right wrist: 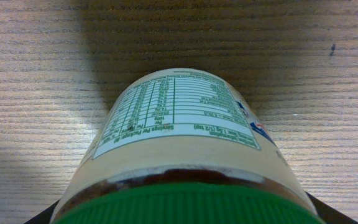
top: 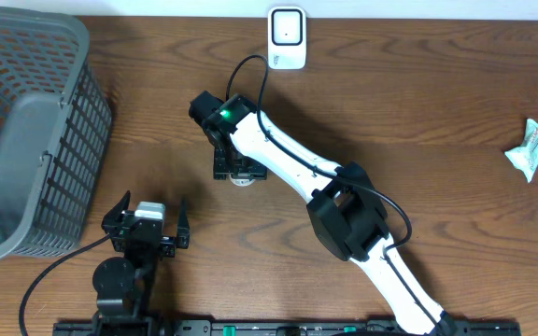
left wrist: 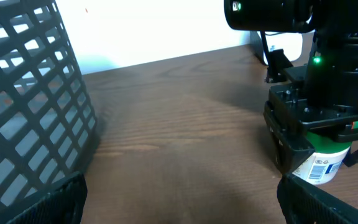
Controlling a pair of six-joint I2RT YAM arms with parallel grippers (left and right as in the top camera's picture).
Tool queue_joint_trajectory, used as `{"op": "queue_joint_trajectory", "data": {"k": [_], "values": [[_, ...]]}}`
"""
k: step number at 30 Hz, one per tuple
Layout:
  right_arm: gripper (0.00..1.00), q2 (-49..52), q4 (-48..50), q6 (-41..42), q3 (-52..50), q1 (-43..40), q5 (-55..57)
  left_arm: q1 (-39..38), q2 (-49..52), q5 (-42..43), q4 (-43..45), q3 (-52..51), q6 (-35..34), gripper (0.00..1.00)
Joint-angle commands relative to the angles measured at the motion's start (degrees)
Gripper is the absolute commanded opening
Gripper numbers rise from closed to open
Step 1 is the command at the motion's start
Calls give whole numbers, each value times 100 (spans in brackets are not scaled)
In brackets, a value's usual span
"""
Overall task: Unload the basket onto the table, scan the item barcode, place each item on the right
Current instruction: 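Close the right gripper around the bottle and lift it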
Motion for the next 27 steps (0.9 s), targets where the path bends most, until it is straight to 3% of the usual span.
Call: {"op": "queue_joint_trajectory", "data": {"k": [1,17,27], "values": [[54,44,44,85,-59,111,37,-2,-118,131,-17,-144,33,98],[47,44,0,50,-59,83,42,-2,-116,131,-15,-144,33,98],[41,0,-520,-994,-20,-92,37,-2,-107,131,-15,-144,33,98]]}}
